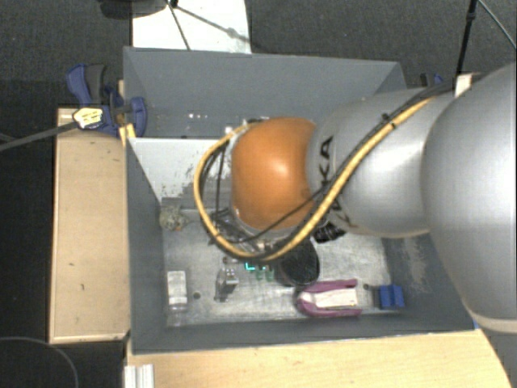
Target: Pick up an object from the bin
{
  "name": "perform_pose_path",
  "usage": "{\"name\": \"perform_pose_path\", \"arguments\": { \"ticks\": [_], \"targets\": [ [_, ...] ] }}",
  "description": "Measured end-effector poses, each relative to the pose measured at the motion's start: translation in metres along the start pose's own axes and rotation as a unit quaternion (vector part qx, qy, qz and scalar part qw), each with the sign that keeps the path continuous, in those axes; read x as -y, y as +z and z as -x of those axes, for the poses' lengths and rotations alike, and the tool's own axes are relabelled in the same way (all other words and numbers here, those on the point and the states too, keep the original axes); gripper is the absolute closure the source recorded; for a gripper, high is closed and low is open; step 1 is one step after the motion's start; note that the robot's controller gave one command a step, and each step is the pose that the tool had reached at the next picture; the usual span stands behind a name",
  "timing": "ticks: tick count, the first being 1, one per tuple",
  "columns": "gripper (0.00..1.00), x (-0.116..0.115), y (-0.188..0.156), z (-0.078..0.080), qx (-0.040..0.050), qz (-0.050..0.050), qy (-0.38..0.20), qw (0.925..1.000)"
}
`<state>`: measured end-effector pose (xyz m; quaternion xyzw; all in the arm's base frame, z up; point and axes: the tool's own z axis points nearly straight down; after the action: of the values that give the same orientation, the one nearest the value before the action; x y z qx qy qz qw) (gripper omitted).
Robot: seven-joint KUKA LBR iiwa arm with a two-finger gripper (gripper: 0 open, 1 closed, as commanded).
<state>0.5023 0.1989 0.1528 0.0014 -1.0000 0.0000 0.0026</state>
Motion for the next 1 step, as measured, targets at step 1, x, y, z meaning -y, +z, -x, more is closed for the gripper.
{"name": "perform_pose_path", "arguments": {
  "ticks": [1],
  "targets": [
    [0.00, -0.0504, 0.0841, 0.0113, 0.0008, 0.000, -0.168, 0.9858]
  ]
}}
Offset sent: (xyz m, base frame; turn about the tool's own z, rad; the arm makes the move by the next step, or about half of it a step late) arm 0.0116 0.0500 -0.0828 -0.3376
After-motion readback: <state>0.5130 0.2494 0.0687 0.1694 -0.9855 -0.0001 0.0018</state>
